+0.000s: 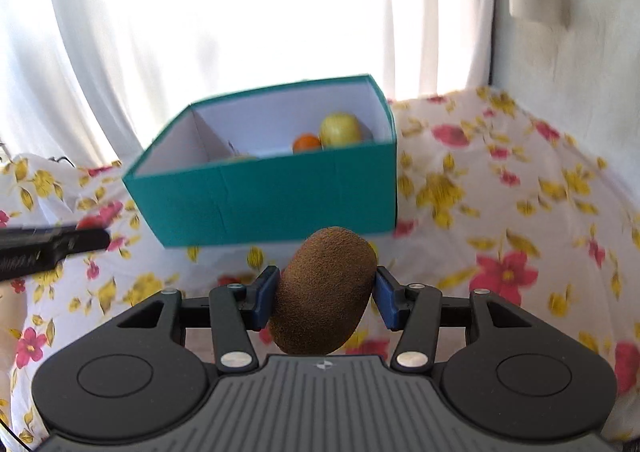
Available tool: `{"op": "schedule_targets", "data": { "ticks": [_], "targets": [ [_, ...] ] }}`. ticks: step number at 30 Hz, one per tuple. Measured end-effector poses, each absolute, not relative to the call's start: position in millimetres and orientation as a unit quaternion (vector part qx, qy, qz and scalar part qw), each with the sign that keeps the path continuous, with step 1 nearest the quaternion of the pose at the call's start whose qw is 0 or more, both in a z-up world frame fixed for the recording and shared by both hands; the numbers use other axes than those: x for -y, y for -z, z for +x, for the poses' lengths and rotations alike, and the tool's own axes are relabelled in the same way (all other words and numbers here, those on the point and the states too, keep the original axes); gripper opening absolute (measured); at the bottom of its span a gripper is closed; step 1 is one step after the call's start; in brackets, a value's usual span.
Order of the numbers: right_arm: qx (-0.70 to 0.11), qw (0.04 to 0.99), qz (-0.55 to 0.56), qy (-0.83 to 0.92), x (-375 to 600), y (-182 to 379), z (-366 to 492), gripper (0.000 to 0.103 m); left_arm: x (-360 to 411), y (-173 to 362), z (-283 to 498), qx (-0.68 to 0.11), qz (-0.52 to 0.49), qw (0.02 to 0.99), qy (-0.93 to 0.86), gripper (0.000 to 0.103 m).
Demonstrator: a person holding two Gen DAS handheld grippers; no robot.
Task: Organize fruits
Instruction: 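Drop the cherry tomato into the teal box and open the left tool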
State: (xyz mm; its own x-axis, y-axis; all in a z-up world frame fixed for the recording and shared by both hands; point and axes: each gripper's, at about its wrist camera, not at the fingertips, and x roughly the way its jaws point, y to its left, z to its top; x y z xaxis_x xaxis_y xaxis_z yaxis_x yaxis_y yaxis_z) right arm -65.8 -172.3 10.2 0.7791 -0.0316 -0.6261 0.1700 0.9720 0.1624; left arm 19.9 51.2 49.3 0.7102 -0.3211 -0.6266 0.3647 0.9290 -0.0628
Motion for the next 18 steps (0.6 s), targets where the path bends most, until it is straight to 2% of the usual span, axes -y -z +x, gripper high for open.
{"op": "schedule_targets", "data": {
  "ticks": [9,18],
  "targets": [
    [-0.314,0.944,0.093,0.034,190.1,-22.2,-55.5,0.05,-33.2,-62.4,100.6,-0.328,-0.021,0.935,0.133,0.028],
    [-0.303,0.949,0.087,0.018,205.0,-28.6,-57.7,0.05,-2.1,-23.0,146.7,-0.375,-0.009,0.922,0.096,0.031]
  ]
}}
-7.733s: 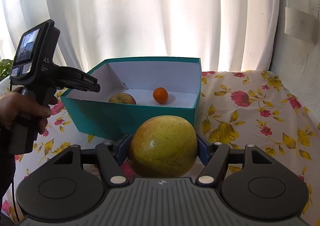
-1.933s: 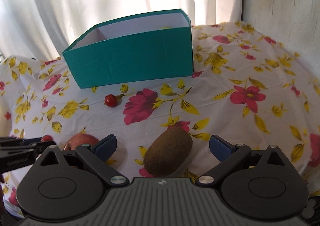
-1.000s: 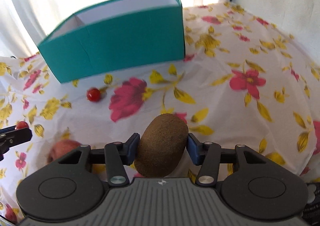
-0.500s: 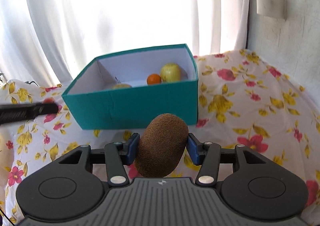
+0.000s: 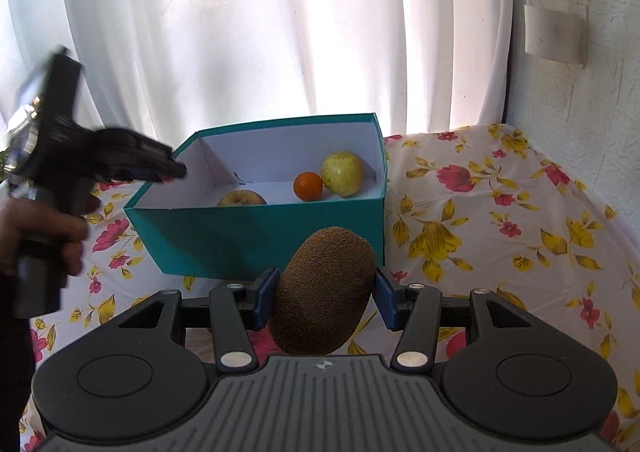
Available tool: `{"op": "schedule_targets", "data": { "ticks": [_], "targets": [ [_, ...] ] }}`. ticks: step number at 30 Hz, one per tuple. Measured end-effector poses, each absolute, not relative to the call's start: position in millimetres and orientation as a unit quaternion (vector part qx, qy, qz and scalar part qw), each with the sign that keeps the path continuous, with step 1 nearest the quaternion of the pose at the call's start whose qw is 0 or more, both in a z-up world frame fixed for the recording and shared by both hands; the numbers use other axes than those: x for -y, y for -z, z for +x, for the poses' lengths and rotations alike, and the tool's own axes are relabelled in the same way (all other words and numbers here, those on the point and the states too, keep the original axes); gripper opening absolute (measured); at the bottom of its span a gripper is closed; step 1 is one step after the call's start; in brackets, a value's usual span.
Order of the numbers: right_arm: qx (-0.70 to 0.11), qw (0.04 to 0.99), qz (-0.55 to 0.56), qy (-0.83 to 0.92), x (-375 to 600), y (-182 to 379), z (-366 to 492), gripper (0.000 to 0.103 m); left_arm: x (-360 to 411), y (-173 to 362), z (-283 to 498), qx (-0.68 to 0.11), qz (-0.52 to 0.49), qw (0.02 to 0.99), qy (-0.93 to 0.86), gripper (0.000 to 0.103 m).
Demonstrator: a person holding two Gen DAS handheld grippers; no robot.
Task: Organize fruits
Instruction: 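Drop the cherry tomato into the teal box and open the left tool, then lower the brown kiwi into the teal box and open the right tool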
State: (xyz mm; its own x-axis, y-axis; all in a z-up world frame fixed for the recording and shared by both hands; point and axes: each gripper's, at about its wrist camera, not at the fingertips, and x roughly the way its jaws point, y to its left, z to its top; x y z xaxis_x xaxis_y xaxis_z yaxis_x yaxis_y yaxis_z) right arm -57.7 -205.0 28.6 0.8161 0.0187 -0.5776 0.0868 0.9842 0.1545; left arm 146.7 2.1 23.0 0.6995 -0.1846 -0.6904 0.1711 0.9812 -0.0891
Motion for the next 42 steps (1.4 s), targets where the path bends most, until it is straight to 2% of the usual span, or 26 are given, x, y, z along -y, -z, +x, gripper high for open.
{"op": "schedule_targets", "data": {
  "ticks": [1,2,3,4,6,8,12,18,26,35,42],
  "targets": [
    [-0.302,0.949,0.088,0.016,205.7,-28.9,-58.1,0.05,-0.9,-20.4,147.0,-0.379,-0.007,0.921,0.092,0.033],
    [-0.3,0.95,0.089,0.015,207.2,-29.3,-58.1,0.05,-0.9,-18.2,147.2,-0.381,-0.006,0.921,0.086,0.041],
    [-0.299,0.95,0.09,0.013,208.1,-29.6,-57.8,0.05,-1.4,-17.5,146.3,-0.382,-0.008,0.921,0.082,0.055],
    [-0.298,0.95,0.09,0.011,208.6,-29.9,-57.4,0.05,-2.9,-17.8,144.2,-0.379,-0.013,0.922,0.078,0.06],
    [-0.296,0.951,0.092,0.008,209.9,-30.3,-56.5,0.05,-6.9,-23.6,137.1,-0.366,-0.024,0.927,0.08,0.064],
    [-0.296,0.951,0.093,0.005,210.6,-30.3,-54.9,0.05,-8.5,-32.5,127.0,-0.353,-0.033,0.931,0.091,0.075],
    [-0.293,0.951,0.094,-0.001,211.8,-31.7,-51.1,0.05,-19.3,-49.7,92.7,-0.323,-0.06,0.939,0.103,0.083],
    [-0.285,0.955,0.084,-0.01,212.6,-38.9,-34.8,0.05,-51.4,-51.1,33.2,-0.308,-0.1,0.941,0.098,0.087],
    [-0.274,0.959,0.072,-0.01,216.4,-40.4,17.9,0.05,-66.4,-29.0,-24.8,-0.31,-0.073,0.944,0.084,0.087],
    [-0.279,0.958,0.065,-0.014,220.4,-14.3,73.8,0.05,-61.9,2.2,-46.5,-0.351,-0.05,0.931,0.089,0.087],
    [-0.291,0.955,0.052,-0.007,222.7,-4.3,84.5,0.048,-49.8,5.7,-44.7,-0.364,-0.038,0.925,0.103,0.087]
  ]
}}
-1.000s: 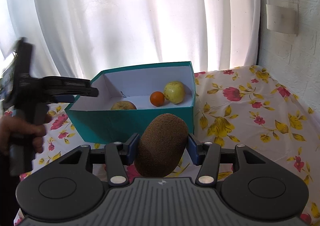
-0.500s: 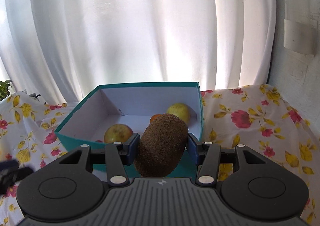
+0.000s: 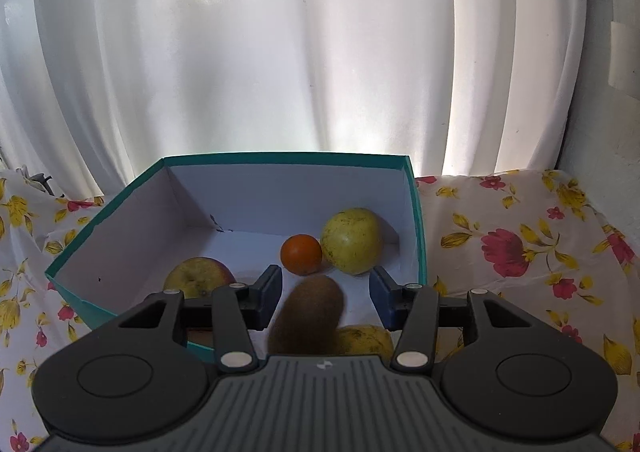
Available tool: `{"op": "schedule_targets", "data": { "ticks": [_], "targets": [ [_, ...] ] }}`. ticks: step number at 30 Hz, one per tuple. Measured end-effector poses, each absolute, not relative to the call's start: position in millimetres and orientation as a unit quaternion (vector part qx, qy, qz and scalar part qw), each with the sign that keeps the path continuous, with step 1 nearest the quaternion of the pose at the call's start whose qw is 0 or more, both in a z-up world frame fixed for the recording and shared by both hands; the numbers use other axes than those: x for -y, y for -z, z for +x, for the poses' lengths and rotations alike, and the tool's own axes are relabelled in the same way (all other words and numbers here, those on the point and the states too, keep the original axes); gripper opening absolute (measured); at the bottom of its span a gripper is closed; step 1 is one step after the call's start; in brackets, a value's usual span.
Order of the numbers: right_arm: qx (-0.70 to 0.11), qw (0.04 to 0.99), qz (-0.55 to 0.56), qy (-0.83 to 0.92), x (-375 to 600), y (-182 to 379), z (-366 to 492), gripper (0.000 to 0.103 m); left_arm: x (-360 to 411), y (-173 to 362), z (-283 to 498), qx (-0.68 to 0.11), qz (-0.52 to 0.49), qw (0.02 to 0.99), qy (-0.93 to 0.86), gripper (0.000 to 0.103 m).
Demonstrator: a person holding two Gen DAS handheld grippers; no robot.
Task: Organize fruits
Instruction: 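Lower the brown kiwi into the teal box and open the right tool, then grasp the red apple with the left tool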
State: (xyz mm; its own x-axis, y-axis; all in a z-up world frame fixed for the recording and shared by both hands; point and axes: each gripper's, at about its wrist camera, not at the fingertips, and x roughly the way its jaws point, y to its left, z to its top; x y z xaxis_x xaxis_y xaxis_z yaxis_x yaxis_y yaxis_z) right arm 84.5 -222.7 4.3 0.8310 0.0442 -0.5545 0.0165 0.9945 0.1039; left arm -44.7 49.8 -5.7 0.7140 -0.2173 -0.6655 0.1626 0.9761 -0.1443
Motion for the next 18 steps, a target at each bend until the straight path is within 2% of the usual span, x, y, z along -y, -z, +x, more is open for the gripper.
{"op": "schedule_targets", "data": {
  "ticks": [3,4,8,14,18],
  "targets": [
    [-0.28,0.958,0.064,-0.003,229.4,-10.9,74.8,0.049,-43.3,6.5,-47.1,-0.363,-0.024,0.924,0.118,0.087],
    [-0.272,0.96,0.067,-0.003,231.1,-15.3,68.8,0.053,-41.1,6.7,-48.4,-0.362,-0.018,0.924,0.125,0.087],
    [-0.237,0.969,0.065,-0.006,231.8,-31.1,31.2,0.083,-30.1,8.2,-54.3,-0.361,0.006,0.92,0.154,0.087],
    [-0.239,0.968,0.053,-0.053,210.9,-27.4,-26.3,0.098,-17.5,14.9,-59.9,-0.367,0.023,0.911,0.19,0.087],
    [-0.253,0.964,0.04,-0.067,197.9,-15.6,-47.1,0.098,-13.8,21.8,-61.9,-0.378,0.023,0.902,0.207,0.087]
  ]
}}
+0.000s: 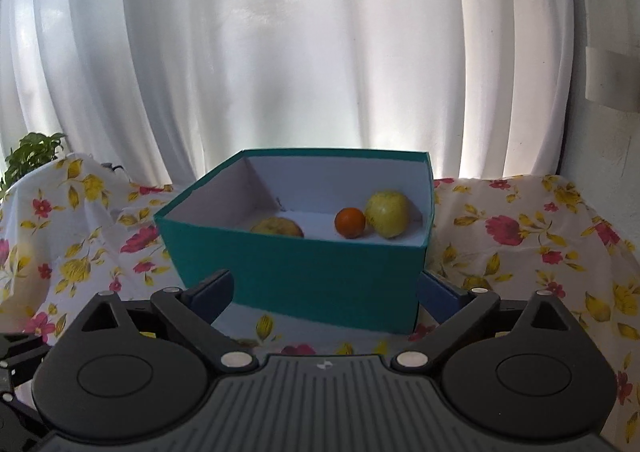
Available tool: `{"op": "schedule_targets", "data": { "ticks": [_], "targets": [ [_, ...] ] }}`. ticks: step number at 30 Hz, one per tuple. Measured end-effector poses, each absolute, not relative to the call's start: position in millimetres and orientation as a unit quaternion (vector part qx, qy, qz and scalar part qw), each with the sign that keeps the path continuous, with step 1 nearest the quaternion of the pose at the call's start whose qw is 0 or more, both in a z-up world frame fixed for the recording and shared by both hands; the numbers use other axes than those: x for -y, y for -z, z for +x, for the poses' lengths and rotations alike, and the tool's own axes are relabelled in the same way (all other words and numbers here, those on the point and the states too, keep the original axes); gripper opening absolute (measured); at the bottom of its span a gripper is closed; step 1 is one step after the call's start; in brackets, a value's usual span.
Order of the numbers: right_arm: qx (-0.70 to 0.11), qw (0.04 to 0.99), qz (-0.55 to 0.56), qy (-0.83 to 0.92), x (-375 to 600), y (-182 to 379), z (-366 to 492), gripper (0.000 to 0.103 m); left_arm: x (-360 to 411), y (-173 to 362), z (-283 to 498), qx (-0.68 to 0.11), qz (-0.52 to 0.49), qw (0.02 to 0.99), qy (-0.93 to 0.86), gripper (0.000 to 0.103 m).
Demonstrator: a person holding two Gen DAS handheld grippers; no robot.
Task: Organize fruits
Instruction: 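Grasp the red apple with the left tool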
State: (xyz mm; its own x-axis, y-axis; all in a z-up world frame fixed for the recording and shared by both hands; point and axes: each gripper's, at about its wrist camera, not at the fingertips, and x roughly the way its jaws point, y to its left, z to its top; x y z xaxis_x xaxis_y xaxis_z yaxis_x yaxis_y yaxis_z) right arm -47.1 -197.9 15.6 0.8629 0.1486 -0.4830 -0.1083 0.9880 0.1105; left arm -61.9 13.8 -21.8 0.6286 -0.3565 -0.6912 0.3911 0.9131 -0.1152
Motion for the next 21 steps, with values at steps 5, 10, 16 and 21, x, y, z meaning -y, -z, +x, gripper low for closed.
{"op": "schedule_targets", "data": {
  "ticks": [5,10,16,21],
  "targets": [
    [-0.252,0.966,0.034,-0.046,199.6,-13.4,-58.4,0.1,-8.0,33.4,-63.7,-0.397,0.036,0.892,0.215,0.087],
    [-0.256,0.965,0.046,-0.033,205.7,-9.7,-64.1,0.1,-6.7,42.8,-64.6,-0.411,0.048,0.886,0.212,0.084],
    [-0.258,0.965,0.046,-0.033,203.9,-10.0,-64.5,0.1,-2.3,53.3,-64.1,-0.422,0.053,0.88,0.212,0.08],
    [-0.268,0.961,0.046,-0.043,201.9,-7.6,-64.2,0.1,1.3,57.6,-63.7,-0.427,0.054,0.878,0.208,0.076]
  ]
}}
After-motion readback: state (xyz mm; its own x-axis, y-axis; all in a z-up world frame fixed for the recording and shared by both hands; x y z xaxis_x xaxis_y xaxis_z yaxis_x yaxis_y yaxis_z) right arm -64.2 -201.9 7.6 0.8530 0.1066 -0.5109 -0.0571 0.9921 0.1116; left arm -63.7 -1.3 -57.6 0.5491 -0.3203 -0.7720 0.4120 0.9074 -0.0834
